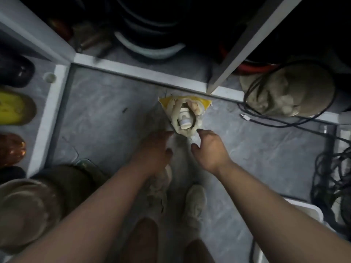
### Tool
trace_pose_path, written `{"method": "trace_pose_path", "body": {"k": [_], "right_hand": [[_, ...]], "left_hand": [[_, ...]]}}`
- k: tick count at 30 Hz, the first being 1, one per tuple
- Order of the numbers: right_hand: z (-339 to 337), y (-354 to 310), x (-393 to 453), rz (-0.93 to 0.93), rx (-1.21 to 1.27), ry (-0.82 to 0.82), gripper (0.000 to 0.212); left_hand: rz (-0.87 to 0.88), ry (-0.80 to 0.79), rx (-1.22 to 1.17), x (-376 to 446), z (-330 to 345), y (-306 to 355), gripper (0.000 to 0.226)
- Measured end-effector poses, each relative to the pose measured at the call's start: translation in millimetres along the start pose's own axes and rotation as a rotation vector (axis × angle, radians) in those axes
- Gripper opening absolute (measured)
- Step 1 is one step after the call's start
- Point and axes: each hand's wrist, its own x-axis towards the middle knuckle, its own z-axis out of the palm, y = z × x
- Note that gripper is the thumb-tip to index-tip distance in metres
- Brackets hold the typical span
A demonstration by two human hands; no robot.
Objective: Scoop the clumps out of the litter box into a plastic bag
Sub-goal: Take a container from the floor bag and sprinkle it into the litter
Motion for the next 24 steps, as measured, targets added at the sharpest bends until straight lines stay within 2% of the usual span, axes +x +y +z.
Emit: {"method": "trace_pose_path", "body": {"k": [5, 9, 20, 22, 24], "right_hand": [[66, 29, 80, -0.015, -0.076, -0.061, 0.043], [105, 44, 126, -0.005, -0.135, -0.094, 0.044], [145, 52, 234, 0.015, -0.2, 0.056, 0.046], [149, 52, 247, 0.036, -0.215, 0.046, 0.051], [150, 52, 259, 0.061, -0.258, -0.003, 0.065]], "left_hand": [[0.096, -0.025, 0.082, 86, 54, -47, 0.058], [0.105, -0.036, 0.082, 128, 92, -72, 0.063], [0.152, 0.04, 0.047, 203, 148, -97, 0.078], [0.139, 0.024, 0.06, 210, 152, -99, 0.078], [0.114, 0.015, 0.081, 214, 157, -99, 0.076]]}}
